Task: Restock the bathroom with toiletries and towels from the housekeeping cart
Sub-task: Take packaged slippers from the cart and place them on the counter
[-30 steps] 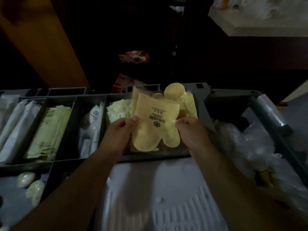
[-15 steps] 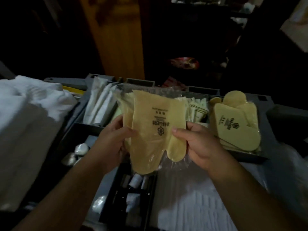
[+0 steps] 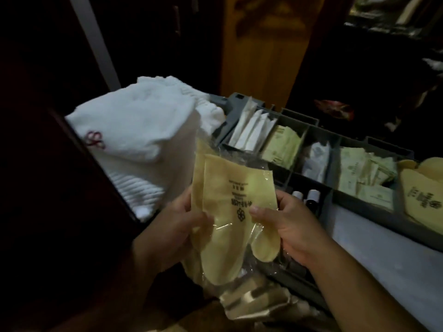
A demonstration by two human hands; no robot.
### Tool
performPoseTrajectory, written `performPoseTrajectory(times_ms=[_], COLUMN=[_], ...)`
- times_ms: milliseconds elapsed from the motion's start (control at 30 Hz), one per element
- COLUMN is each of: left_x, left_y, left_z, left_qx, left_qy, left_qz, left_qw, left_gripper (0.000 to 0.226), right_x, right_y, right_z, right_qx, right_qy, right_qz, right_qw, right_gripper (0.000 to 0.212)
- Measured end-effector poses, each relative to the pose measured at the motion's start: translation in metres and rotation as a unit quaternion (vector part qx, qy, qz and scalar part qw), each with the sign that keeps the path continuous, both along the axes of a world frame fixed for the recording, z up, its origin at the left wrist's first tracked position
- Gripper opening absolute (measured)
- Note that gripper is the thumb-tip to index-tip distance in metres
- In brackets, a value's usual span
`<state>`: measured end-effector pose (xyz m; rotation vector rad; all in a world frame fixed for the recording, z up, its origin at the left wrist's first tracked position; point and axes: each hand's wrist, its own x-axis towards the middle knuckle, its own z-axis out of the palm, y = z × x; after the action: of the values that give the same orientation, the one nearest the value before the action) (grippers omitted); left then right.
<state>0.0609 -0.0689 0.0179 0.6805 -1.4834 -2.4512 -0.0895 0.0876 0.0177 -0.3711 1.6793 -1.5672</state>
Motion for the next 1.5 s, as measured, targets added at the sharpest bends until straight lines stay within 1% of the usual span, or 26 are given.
performPoseTrajectory(times_ms=[167, 267, 367, 500, 567, 667, 733, 867, 1033, 1067, 1167, 1233, 1300, 1400, 1500], left_x=[0.044, 0.061, 0.08, 0.099, 0.111, 0.141, 0.162, 0.214, 0.301, 0.322, 0.39, 0.434, 0.479, 0.545, 0.6], left_y=[0.003, 0.012, 0.022, 0.037, 0.046, 0.056, 0.063, 0.076, 0.095, 0.099, 0.114, 0.125, 0.138, 0.159, 0.186], left_z=[0.003, 0.013, 0.026, 0.041, 0.045, 0.047, 0.048, 0.042, 0.04, 0.041, 0.042, 0.041, 0.038, 0.034, 0.035], left_qx=[-0.006, -0.019, -0.037, -0.041, -0.045, -0.046, -0.064, -0.081, -0.087, -0.089, -0.089, -0.091, -0.1, -0.1, -0.086], left_qy=[0.021, 0.032, 0.011, -0.002, -0.019, -0.031, -0.02, -0.001, 0.01, 0.009, 0.008, 0.014, 0.022, 0.031, 0.026], left_qz=[0.053, 0.095, 0.109, 0.14, 0.155, 0.188, 0.188, 0.196, 0.244, 0.258, 0.312, 0.36, 0.405, 0.479, 0.558], left_qw=[0.998, 0.995, 0.993, 0.989, 0.987, 0.981, 0.98, 0.977, 0.966, 0.962, 0.946, 0.928, 0.909, 0.871, 0.825], left_gripper=[0.076, 0.067, 0.059, 0.051, 0.046, 0.034, 0.035, 0.034, 0.03, 0.031, 0.037, 0.039, 0.04, 0.042, 0.039], right_x=[0.026, 0.034, 0.043, 0.053, 0.06, 0.079, 0.096, 0.137, 0.22, 0.24, 0.306, 0.35, 0.394, 0.462, 0.529], right_y=[-0.018, -0.031, -0.041, -0.046, -0.045, -0.044, -0.04, -0.033, -0.027, -0.028, -0.03, -0.034, -0.037, -0.042, -0.048], right_z=[-0.003, -0.005, -0.003, -0.002, -0.001, 0.007, 0.014, 0.021, 0.019, 0.017, 0.017, 0.017, 0.018, 0.017, 0.024], right_qx=[-0.002, -0.027, -0.051, -0.044, -0.038, -0.039, -0.046, -0.067, -0.093, -0.091, -0.075, -0.06, -0.036, -0.024, -0.032], right_qy=[0.01, -0.003, -0.024, -0.054, -0.052, -0.024, -0.014, -0.02, -0.042, -0.042, -0.039, -0.051, -0.051, -0.015, 0.023], right_qz=[0.059, 0.099, 0.138, 0.198, 0.225, 0.262, 0.285, 0.327, 0.351, 0.358, 0.391, 0.405, 0.439, 0.518, 0.594], right_qw=[0.998, 0.995, 0.989, 0.978, 0.972, 0.964, 0.957, 0.942, 0.931, 0.928, 0.917, 0.911, 0.896, 0.855, 0.804], right_gripper=[0.031, 0.038, 0.046, 0.049, 0.05, 0.047, 0.046, 0.033, 0.022, 0.023, 0.057, 0.054, 0.056, 0.054, 0.035])
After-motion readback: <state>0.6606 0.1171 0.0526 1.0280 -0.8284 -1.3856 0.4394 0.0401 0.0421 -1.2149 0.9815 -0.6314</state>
